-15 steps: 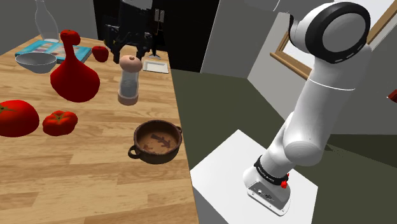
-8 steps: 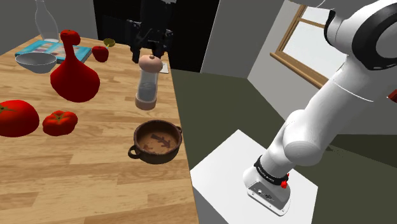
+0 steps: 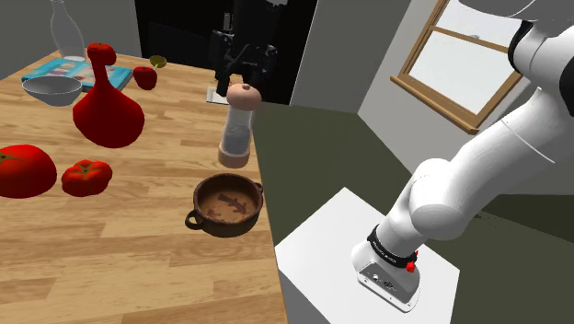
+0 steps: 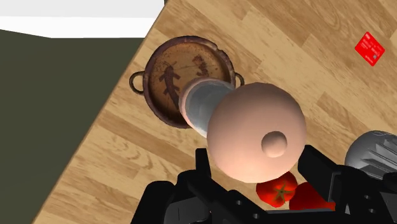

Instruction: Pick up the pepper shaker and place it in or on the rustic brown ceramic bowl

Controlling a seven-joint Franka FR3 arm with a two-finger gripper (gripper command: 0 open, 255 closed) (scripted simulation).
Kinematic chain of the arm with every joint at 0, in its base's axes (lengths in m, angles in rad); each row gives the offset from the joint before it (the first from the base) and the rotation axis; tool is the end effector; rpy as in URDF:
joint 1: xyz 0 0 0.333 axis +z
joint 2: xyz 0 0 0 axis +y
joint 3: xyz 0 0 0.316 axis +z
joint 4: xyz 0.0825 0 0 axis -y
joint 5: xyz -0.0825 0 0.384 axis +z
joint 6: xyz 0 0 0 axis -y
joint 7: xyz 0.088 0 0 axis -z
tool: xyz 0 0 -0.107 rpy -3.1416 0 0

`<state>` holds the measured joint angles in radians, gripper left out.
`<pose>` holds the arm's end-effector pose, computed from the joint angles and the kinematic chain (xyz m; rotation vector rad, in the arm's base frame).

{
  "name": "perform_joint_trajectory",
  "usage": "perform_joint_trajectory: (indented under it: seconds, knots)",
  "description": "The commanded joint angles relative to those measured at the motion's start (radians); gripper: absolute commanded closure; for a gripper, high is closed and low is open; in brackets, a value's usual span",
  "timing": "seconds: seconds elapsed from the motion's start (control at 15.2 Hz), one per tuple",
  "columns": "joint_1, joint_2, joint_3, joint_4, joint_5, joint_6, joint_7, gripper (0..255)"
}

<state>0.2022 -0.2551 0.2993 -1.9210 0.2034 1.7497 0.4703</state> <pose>0.4138 0.2652 0.6004 -2.9950 0.0062 -0.0097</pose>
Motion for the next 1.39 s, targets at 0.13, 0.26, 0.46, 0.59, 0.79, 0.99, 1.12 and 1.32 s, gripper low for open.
perform_joint_trajectory:
  seconds: [0.13, 0.26, 0.46, 0.59, 0.79, 0.99, 1.12, 1.32]
  knots:
    - [0.002, -0.007, 0.002, -0.060, 0.005, 0.052, -0.008, 255]
    - [0.003, -0.009, 0.003, -0.087, 0.007, 0.079, -0.012, 255]
    - [0.004, -0.009, 0.006, -0.128, 0.010, 0.119, -0.017, 255]
    - [0.005, -0.008, 0.008, -0.153, 0.011, 0.145, -0.020, 255]
    - [0.006, -0.004, 0.011, -0.190, 0.014, 0.185, -0.025, 255]
    - [0.008, 0.001, 0.014, -0.226, 0.016, 0.225, -0.029, 255]
    - [0.008, 0.006, 0.016, -0.248, 0.018, 0.252, -0.032, 255]
    - [0.010, 0.015, 0.019, -0.280, 0.020, 0.293, -0.036, 255]
